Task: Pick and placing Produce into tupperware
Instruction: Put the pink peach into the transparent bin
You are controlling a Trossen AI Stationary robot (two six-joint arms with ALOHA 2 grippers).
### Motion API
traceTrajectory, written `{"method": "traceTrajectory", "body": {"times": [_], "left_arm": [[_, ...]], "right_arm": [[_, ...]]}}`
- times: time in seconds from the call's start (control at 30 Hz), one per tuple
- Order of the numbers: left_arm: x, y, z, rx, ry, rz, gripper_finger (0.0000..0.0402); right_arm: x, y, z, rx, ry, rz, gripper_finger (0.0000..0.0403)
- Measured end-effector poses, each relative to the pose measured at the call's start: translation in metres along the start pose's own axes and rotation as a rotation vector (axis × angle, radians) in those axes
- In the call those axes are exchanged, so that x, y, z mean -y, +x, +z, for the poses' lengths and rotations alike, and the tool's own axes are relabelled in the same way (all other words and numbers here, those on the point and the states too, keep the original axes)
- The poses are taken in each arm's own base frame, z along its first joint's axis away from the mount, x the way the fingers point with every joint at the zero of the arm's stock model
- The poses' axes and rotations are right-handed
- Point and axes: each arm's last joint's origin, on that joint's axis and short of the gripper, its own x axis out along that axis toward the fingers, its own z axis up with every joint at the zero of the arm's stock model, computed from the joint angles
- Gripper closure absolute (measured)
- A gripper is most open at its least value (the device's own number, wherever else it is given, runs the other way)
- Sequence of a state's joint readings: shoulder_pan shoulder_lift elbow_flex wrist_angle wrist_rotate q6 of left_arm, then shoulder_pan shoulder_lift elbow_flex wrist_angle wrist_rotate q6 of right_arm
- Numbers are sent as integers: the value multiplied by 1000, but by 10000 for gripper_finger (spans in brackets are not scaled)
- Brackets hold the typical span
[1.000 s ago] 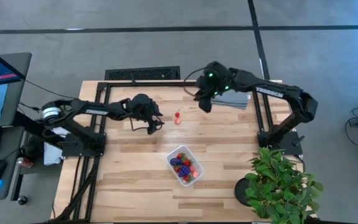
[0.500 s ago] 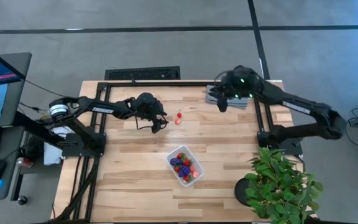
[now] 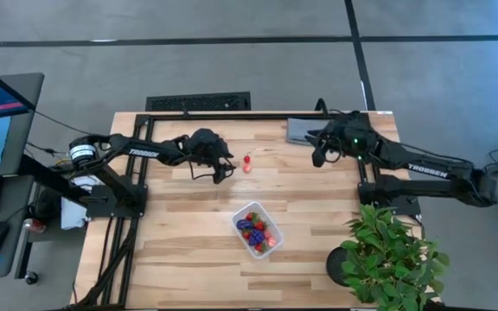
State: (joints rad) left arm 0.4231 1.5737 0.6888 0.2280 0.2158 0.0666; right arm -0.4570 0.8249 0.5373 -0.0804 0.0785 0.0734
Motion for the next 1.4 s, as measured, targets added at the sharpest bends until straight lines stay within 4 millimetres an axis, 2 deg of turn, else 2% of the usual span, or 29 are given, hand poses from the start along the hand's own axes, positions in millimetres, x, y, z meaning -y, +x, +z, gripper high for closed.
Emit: {"method": "traceTrajectory", "body": {"times": [0.13, 0.47, 0.7, 0.9, 1.1, 1.4], "left_arm": [[4, 1, 6, 4, 23, 2, 181], [8, 41, 12, -115, 21, -44, 181], [5, 55, 22, -154, 34, -30, 181], [7, 68, 21, -221, 41, -30, 181], [7, 75, 20, -252, 6, -10, 181], [7, 76, 20, -261, -22, 32, 181]], "right_arm": [[-3, 1, -7, -9, 8, 10, 281], [-6, -1, -8, 11, 15, -11, 281], [-11, -3, -8, 11, 14, 16, 281], [-11, -3, -10, -8, 13, 13, 281], [-10, -2, -10, -6, 15, 5, 281], [-8, -2, -10, -13, 8, -5, 281]]}}
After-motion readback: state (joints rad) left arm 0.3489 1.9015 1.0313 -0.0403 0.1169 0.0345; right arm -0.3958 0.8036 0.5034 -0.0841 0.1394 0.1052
